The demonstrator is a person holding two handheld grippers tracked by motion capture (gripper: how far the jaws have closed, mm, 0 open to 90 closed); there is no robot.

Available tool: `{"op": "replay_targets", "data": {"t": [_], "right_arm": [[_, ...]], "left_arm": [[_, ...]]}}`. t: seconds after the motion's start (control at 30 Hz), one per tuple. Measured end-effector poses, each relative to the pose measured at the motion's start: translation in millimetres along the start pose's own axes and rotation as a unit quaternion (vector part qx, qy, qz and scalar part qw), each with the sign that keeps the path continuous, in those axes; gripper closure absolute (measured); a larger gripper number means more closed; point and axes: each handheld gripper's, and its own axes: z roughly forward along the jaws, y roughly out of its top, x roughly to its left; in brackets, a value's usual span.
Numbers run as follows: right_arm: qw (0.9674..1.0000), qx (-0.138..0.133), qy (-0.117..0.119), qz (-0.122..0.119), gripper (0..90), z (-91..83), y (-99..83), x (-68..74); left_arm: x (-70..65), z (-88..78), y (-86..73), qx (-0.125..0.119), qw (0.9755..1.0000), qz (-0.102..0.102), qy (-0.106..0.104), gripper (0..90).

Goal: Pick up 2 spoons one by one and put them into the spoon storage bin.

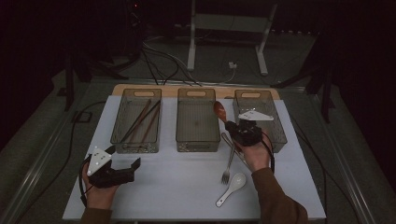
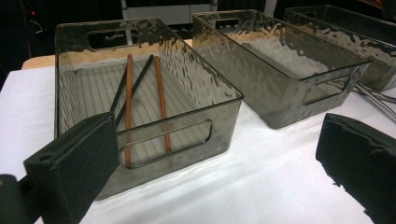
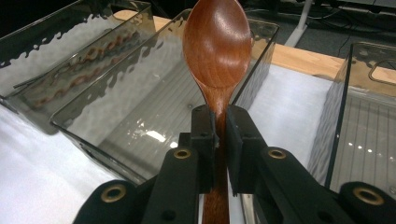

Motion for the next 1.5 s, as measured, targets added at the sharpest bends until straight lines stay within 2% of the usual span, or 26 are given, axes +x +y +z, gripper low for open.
{"op": "replay_targets", "data": {"t": [0.6, 0.77, 1.03, 1.5], "right_arm": [[1.0, -0.005, 0.003, -0.002, 83.0, 19.4, 16.3, 8.7], [0.9999, -0.008, 0.008, 0.003, 83.0, 24.5, 22.1, 10.2], [0.9999, -0.007, 0.009, 0.003, 83.0, 42.5, 30.9, 19.6], [0.9997, -0.001, 0.012, 0.021, 83.0, 64.0, 40.1, 24.8]], "left_arm": [[0.4, -0.5, 0.3, -0.002, 1.0, 0.0, 0.0, 0.6], [-0.6, -1.0, 0.9, -0.005, 1.0, 0.001, 0.0, 0.6], [0.9, -0.8, 0.9, -0.005, 1.0, 0.001, -0.004, 0.6], [0.2, 0.7, 0.5, -0.006, 1.0, 0.0, -0.005, 0.6]]}}
